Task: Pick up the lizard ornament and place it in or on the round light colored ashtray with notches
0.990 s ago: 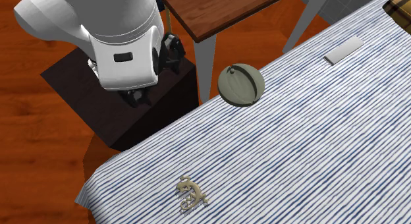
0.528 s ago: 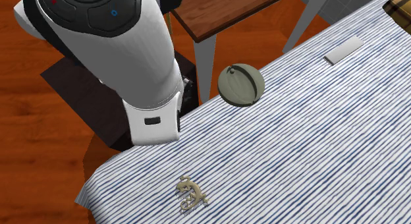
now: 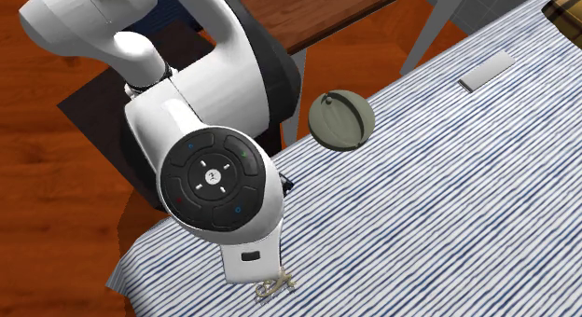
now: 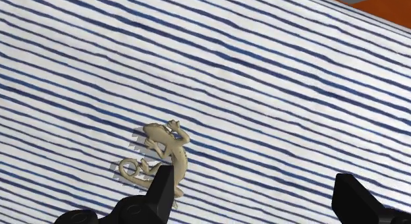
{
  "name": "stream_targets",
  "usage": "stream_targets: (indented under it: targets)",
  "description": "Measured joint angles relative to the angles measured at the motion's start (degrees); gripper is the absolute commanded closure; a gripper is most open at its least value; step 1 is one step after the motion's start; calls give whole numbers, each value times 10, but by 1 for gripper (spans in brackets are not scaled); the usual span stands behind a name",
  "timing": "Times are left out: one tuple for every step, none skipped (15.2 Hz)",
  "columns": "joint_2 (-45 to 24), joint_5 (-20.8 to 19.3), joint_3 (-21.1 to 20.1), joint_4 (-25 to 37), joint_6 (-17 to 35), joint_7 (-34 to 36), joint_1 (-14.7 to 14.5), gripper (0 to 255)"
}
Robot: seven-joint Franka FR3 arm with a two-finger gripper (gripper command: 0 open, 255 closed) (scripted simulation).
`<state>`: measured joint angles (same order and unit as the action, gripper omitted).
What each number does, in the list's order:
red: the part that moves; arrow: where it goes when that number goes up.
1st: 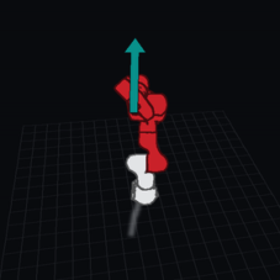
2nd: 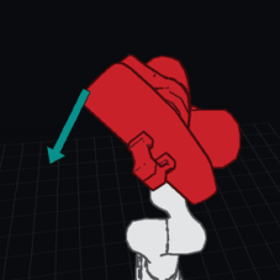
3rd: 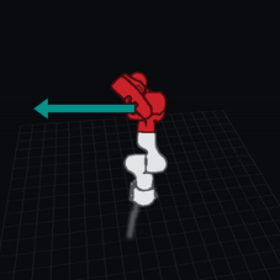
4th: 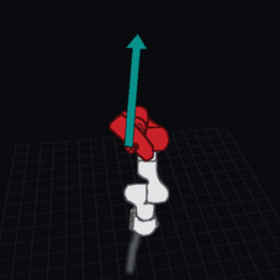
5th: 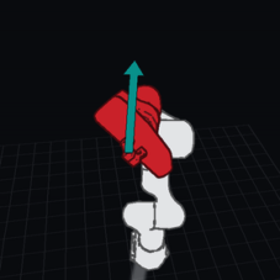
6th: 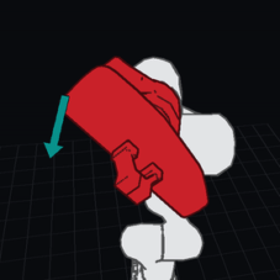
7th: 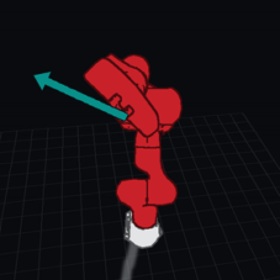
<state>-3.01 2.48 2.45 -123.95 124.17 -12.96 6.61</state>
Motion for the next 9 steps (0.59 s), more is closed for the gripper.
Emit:
stream_targets:
  targets:
    - [-24, 1, 0, 12, 11, 1, 0, 0]
    - [-44, 2, 2, 21, 20, -5, 3, 0]
    - [-59, 3, 3, 30, 25, -7, 4, 0]
    - [-86, 4, 4, 57, 24, -10, 6, 0]
    - [-109, 5, 6, 75, 27, -15, 9, 0]
    - [-135, 6, 6, 99, 28, -16, 11, 0]
    - [-149, 7, 6, 103, 36, -17, 12, 0]
    - [-166, 8, 7, 115, 41, -22, 15, 0]
    - [-175, 9, 8, 116, 49, -24, 16, 0]
